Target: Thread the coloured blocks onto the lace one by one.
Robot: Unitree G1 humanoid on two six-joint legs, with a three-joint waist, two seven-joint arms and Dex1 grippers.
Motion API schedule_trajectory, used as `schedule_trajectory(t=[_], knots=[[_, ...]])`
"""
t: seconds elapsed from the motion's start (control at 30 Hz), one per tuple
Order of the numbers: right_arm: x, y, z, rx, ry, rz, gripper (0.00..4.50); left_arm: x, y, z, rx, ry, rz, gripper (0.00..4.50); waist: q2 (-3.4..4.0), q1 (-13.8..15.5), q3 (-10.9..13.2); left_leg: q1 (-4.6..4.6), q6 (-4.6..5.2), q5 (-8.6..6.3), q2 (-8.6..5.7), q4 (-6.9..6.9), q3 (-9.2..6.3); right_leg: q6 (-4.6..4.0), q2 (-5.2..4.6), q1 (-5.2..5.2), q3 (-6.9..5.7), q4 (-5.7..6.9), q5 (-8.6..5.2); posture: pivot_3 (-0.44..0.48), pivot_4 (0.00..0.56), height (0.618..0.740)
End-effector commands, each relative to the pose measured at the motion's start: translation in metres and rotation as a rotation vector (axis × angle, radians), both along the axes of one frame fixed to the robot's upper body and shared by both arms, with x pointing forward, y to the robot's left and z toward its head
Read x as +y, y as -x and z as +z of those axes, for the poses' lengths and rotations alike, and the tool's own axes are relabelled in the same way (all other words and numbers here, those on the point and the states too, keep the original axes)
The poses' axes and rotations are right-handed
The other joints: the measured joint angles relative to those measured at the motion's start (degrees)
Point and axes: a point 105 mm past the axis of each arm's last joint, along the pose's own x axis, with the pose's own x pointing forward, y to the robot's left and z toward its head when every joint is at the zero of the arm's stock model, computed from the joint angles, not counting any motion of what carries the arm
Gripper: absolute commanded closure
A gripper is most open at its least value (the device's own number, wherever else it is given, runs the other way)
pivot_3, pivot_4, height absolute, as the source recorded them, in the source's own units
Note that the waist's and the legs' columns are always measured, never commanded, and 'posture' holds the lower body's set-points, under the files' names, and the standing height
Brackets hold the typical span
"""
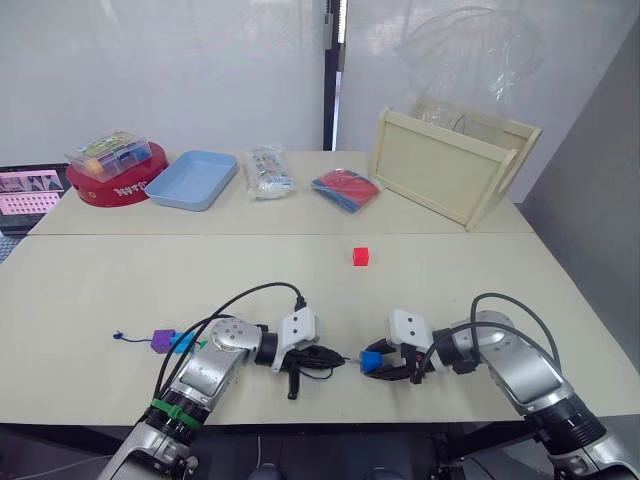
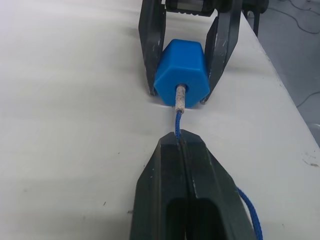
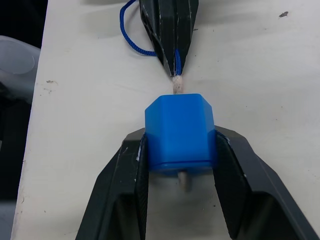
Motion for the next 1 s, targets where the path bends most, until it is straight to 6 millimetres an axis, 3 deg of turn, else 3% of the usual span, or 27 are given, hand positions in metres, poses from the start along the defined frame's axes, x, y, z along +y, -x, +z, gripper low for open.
schedule_trajectory(t=[0.03, 0.3, 0.43, 0.73, 0.77, 0.93, 1.0], knots=[[0.002, 0.005, -0.008, 0.027, 0.011, -0.003, 3.2, -0.01, 0.002, -0.006, 0.004, -0.012, -0.023, 4.46, 0.0, 0.15, 0.0, 0.0, 0.0, 0.0, 0.0, 0.0, 0.0, 0.0, 0.0, 0.0, 0.0, 0.0, 0.0, 0.0, 0.15, 0.74], [0.002, 0.005, -0.009, 0.025, 0.015, -0.005, 3.2, -0.024, 0.005, -0.004, 0.001, 0.0, -0.082, 4.46, 0.0, 0.16, 0.0, 0.0, 0.0, 0.0, 0.0, 0.0, 0.0, 0.0, 0.0, 0.0, 0.0, -0.01, 0.0, 0.0, 0.15, 0.74], [0.001, 0.006, -0.01, 0.027, 0.023, -0.006, 3.2, -0.048, 0.012, 0.008, 0.013, 0.054, -0.152, 4.46, 0.0, 0.43, 0.0, 0.0, 0.0, 0.0, -0.04, 0.01, 0.01, 0.0, -0.02, 0.01, 0.0, -0.01, 0.0, 0.0, 0.15, 0.74], [0.002, 0.006, -0.009, 0.027, 0.022, -0.005, 3.2, -0.035, -0.001, 0.023, 0.022, 0.107, -0.058, 4.46, -0.01, 0.62, 0.01, -0.03, 0.0, 0.0, -0.05, 0.03, 0.01, 0.02, -0.05, 0.02, 0.0, -0.03, 0.01, 0.0, 0.15, 0.74], [0.002, 0.006, -0.009, 0.029, 0.02, -0.006, 3.2, -0.033, -0.002, 0.025, 0.027, 0.11, -0.051, 3.91, -0.01, 0.58, 0.01, -0.03, 0.0, 0.0, -0.05, 0.03, 0.01, 0.01, -0.04, 0.01, 0.0, -0.03, 0.01, 0.0, 0.15, 0.74], [0.004, 0.008, -0.006, 0.036, 0.0, -0.018, 3.2, -0.017, 0.004, 0.035, 0.058, 0.091, -0.07, 2.34, -0.01, 0.26, 0.01, -0.05, 0.0, 0.0, -0.03, 0.02, 0.0, 0.01, -0.02, -0.02, 0.0, -0.02, 0.0, 0.0, 0.15, 0.74], [0.002, 0.006, -0.002, 0.033, -0.011, -0.044, 2.14, -0.011, 0.004, 0.038, 0.051, 0.064, -0.077, 1.69, -0.01, 0.13, 0.01, -0.04, 0.0, 0.0, -0.02, 0.01, 0.0, 0.01, -0.02, -0.02, 0.0, -0.02, 0.0, 0.0, 0.15, 0.74]])
